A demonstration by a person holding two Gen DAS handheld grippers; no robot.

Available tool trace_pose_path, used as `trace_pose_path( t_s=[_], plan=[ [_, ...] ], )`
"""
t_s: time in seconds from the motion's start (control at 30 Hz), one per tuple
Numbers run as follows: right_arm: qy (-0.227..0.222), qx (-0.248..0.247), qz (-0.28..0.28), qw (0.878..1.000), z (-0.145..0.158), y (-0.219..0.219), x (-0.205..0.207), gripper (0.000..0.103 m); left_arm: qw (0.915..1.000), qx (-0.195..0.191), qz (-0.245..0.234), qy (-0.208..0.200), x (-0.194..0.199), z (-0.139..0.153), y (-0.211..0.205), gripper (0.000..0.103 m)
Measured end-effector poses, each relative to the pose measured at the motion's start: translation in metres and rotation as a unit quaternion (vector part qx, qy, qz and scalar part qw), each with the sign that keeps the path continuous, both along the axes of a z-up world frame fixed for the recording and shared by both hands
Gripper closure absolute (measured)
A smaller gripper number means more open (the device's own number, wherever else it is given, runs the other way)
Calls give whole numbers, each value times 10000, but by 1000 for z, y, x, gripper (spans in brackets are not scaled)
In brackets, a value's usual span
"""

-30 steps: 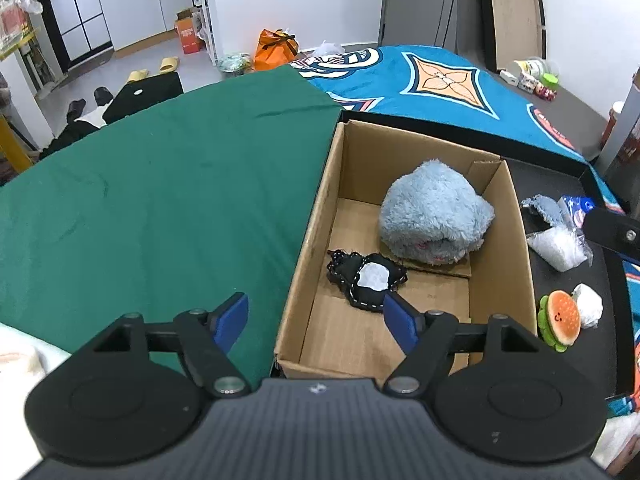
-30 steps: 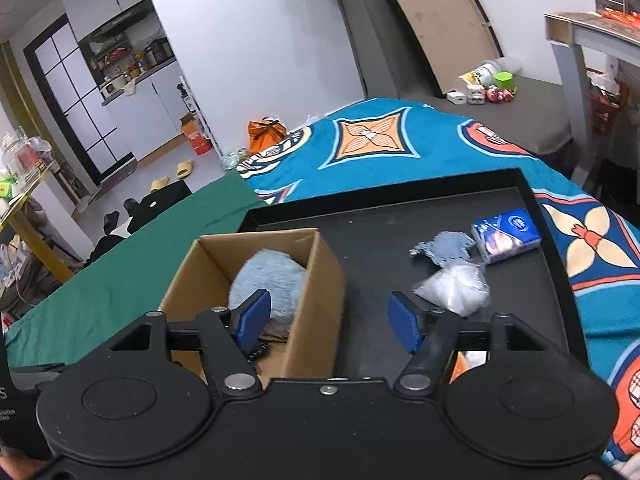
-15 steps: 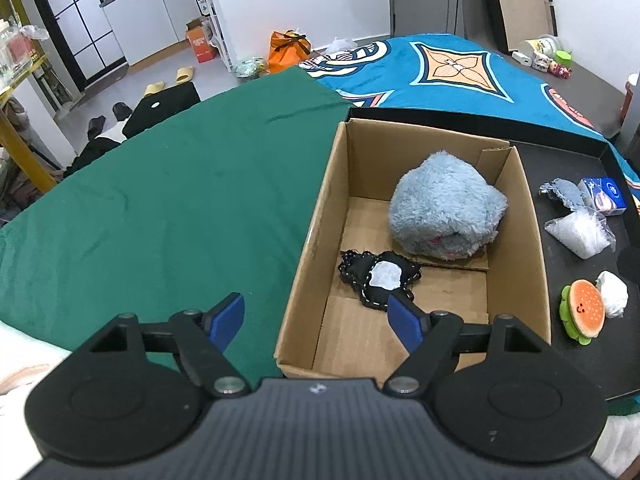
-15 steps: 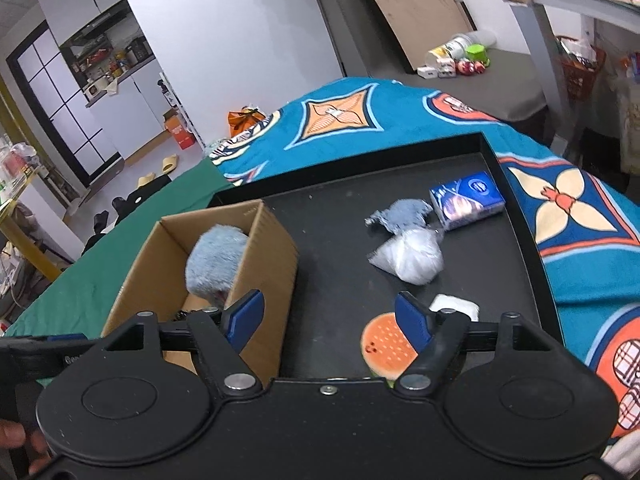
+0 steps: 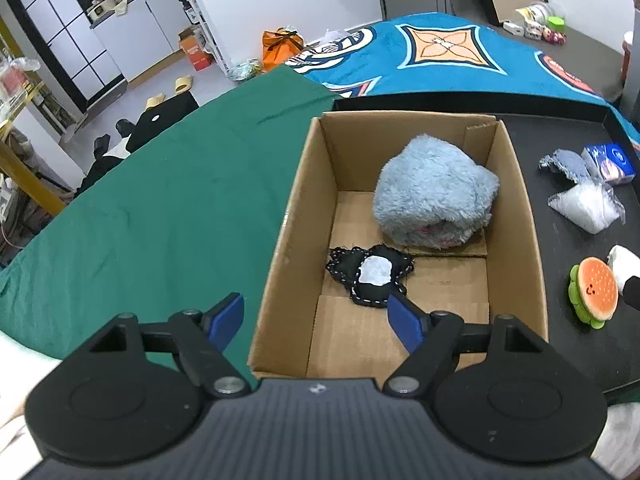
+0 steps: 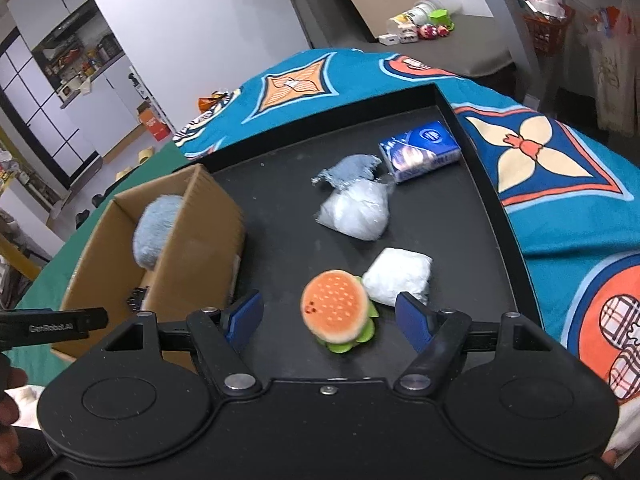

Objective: Organize soft objects
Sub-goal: 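Move the right tool to the white wrapped bundle and grasp it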

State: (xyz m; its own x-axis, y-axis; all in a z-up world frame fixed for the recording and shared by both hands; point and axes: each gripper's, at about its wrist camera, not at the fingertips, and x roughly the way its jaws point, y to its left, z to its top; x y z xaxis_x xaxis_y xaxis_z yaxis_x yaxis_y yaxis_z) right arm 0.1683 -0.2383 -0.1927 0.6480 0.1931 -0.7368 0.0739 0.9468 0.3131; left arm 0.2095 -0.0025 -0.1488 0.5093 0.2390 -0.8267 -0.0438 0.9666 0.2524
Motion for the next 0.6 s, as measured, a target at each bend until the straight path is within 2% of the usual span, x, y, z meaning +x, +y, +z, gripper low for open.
trace_pose_path(
  t_s=[0.27,0.6],
  plan=[
    [46,34,-286,9996,-15,-16,7,34,9997,212,-79,90,6,-5,-12,25],
    [207,172,-702,9972,-32,-34,24,43,9988,455,-124,163,14,-9,-20,25]
  ],
)
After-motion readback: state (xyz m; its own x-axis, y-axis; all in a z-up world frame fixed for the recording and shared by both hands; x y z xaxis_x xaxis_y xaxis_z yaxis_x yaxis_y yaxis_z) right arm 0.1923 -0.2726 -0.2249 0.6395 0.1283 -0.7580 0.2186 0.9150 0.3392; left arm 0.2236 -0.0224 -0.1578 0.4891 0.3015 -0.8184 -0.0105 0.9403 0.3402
